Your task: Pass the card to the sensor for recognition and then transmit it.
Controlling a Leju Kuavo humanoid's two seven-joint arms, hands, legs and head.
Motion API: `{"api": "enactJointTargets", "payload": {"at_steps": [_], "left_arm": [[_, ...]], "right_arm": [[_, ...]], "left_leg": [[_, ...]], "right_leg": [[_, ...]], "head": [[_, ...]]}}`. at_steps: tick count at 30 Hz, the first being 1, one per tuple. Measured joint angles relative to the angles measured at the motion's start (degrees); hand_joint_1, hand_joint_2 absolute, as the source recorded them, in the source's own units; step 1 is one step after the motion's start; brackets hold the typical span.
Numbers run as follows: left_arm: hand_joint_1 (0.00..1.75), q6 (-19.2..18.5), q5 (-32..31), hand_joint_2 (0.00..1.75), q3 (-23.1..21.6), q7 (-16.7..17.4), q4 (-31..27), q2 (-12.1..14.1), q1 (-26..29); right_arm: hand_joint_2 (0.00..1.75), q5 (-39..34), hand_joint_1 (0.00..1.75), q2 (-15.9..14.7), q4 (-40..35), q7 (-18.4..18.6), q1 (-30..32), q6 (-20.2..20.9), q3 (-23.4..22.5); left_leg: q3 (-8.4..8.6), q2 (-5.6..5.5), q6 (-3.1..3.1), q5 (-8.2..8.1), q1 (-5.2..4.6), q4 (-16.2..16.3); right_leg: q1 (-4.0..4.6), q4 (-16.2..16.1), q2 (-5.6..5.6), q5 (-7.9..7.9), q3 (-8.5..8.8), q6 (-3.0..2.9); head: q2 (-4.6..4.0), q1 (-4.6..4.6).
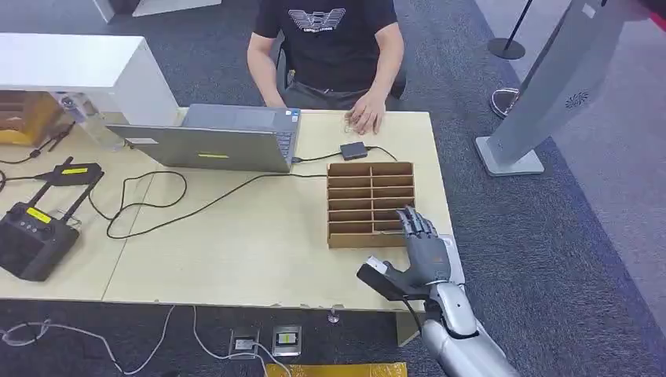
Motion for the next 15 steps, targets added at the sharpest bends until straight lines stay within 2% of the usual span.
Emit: {"api": "enactJointTargets", "payload": {"at_steps": [11, 15], "left_arm": [[0.00, 0.4, -0.1, 0.00, 0.0, 0.0, 0.0, -0.1, 0.0], [0.00, 0.5, -0.1, 0.00, 0.0, 0.0, 0.0, -0.1, 0.0]], "right_arm": [[1.75, -0.2, 0.00, 0.0, 0.4, 0.5, -1.0, -0.5, 0.0], [1.75, 0.4, 0.00, 0.0, -1.4, 1.8, -1.4, 0.2, -0.1]], "left_leg": [[0.00, 0.00, 0.00, 0.00, 0.00, 0.0], [0.01, 0.00, 0.00, 0.00, 0.00, 0.0]], "right_leg": [[0.00, 0.0, 0.00, 0.00, 0.01, 0.00], [0.00, 0.0, 0.01, 0.00, 0.00, 0.00]], "head": [[0.00, 0.00], [0.00, 0.00]]}}
